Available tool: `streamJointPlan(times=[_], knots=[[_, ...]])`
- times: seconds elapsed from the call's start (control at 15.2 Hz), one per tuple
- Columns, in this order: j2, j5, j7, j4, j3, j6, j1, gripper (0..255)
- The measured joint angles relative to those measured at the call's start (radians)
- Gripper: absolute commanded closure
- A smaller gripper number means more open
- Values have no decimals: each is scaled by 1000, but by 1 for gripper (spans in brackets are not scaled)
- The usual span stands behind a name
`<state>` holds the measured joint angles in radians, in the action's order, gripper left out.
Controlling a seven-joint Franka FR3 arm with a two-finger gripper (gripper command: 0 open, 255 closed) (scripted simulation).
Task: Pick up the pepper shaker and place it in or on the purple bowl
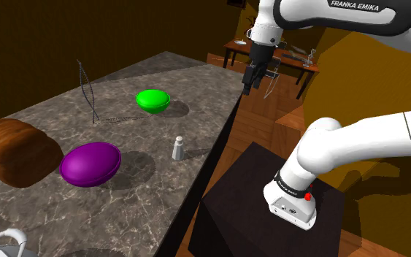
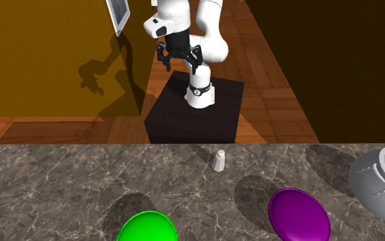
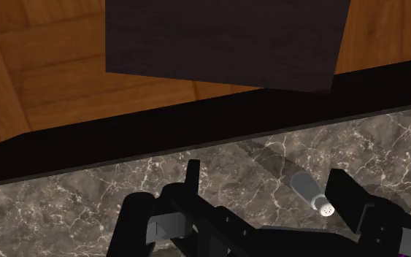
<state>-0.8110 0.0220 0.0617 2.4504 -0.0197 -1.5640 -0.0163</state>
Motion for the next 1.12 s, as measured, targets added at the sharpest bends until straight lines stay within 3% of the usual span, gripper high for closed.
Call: streamJointPlan(times=[0.4, 1.12], knots=[[56, 42, -22, 51, 40, -127, 32, 0], [343, 133, -71, 95, 156, -525, 119, 0]])
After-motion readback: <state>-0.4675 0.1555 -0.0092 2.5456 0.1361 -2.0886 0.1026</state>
